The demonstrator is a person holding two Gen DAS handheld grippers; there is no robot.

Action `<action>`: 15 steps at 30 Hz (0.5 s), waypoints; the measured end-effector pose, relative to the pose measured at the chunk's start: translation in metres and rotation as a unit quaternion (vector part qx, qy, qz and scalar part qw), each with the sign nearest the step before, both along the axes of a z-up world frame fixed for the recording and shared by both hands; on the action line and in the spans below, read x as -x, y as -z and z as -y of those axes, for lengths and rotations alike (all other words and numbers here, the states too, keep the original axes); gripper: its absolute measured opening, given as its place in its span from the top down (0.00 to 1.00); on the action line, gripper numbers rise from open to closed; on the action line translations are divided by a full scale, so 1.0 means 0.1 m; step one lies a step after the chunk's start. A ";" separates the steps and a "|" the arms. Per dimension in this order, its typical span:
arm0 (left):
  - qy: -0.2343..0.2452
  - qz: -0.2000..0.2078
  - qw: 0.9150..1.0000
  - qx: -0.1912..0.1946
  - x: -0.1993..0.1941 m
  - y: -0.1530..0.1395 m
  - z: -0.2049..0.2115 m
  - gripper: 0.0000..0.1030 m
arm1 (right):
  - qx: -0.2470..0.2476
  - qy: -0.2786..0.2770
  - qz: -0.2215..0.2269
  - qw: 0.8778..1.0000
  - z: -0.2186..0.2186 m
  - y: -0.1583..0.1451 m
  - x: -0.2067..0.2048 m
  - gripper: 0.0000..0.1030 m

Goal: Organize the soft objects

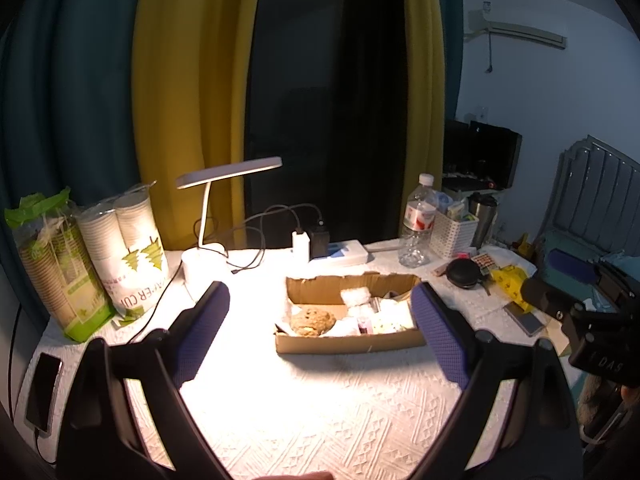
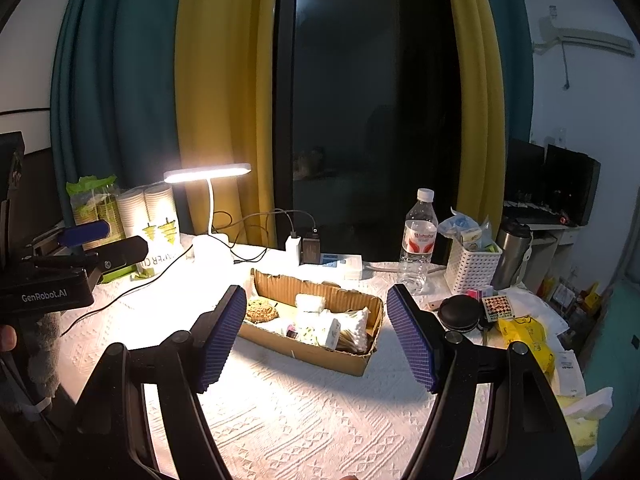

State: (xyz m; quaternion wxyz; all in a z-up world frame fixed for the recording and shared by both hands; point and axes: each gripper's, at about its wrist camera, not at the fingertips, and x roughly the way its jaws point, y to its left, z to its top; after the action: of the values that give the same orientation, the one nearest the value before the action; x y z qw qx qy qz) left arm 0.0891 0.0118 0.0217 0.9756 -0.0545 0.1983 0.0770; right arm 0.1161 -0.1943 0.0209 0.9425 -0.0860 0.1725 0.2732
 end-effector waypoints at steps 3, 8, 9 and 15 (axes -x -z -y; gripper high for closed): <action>-0.002 -0.001 1.000 0.000 -0.05 0.01 -0.02 0.10 | 0.000 -0.001 -0.001 1.000 -0.01 0.01 -0.03 0.26; -0.003 -0.002 1.000 0.000 -0.09 0.01 -0.03 0.10 | 0.000 -0.001 -0.003 1.000 -0.01 0.01 -0.07 0.26; -0.003 -0.002 1.000 0.000 -0.09 0.01 -0.03 0.10 | 0.000 -0.002 -0.003 1.000 -0.01 0.01 -0.09 0.26; -0.006 -0.003 1.000 -0.003 -0.17 0.02 -0.07 0.10 | 0.002 -0.003 -0.005 1.000 -0.02 0.01 -0.18 0.26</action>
State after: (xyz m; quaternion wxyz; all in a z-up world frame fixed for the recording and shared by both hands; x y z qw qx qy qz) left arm 0.1058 0.0192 0.0197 0.9746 -0.0525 0.2009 0.0833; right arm 0.1340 -0.1923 0.0194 0.9404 -0.0872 0.1776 0.2765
